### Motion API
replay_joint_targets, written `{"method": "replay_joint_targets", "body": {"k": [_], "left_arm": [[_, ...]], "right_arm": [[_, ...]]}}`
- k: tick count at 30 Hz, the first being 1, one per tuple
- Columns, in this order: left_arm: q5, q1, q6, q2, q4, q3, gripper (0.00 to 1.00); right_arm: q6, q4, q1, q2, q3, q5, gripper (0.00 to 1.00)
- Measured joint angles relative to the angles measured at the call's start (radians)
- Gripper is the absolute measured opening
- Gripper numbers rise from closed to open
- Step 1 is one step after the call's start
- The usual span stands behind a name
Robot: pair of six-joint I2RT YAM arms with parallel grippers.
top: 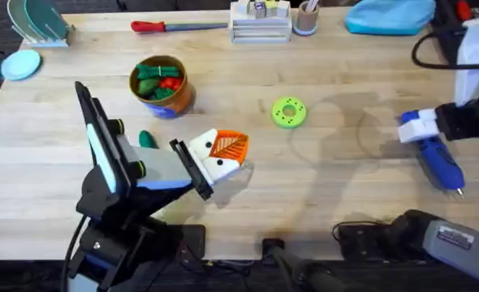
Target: Pick up the gripper from the table and insert it into the empty holder that is missing its gripper. Then pick up a screw, insert it into the mounting hole, and use the screwdriver to tighten it. Finally, clean up the table by picking up the vegetable and placing it into the bucket.
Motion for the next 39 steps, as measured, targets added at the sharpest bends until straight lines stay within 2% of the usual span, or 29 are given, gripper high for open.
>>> {"method": "replay_joint_targets", "body": {"k": [10,18,24,35,39], "left_arm": [[0.000,0.000,0.000,0.000,0.000,0.000,0.005],[0.000,0.000,0.000,0.000,0.000,0.000,0.005],[0.000,0.000,0.000,0.000,0.000,0.000,0.005],[0.000,0.000,0.000,0.000,0.000,0.000,0.005],[0.000,0.000,0.001,0.000,0.000,0.000,0.005]], "right_arm": [[-0.171,0.137,-0.029,0.172,0.000,0.011,0.995],[-0.202,0.231,-0.035,0.309,0.006,0.003,0.994],[-0.218,0.245,-0.035,0.334,0.018,-0.014,0.992],[-0.226,0.225,-0.035,0.339,0.018,-0.037,0.755],[-0.226,0.218,-0.033,0.339,0.018,-0.039,0.738]]}}
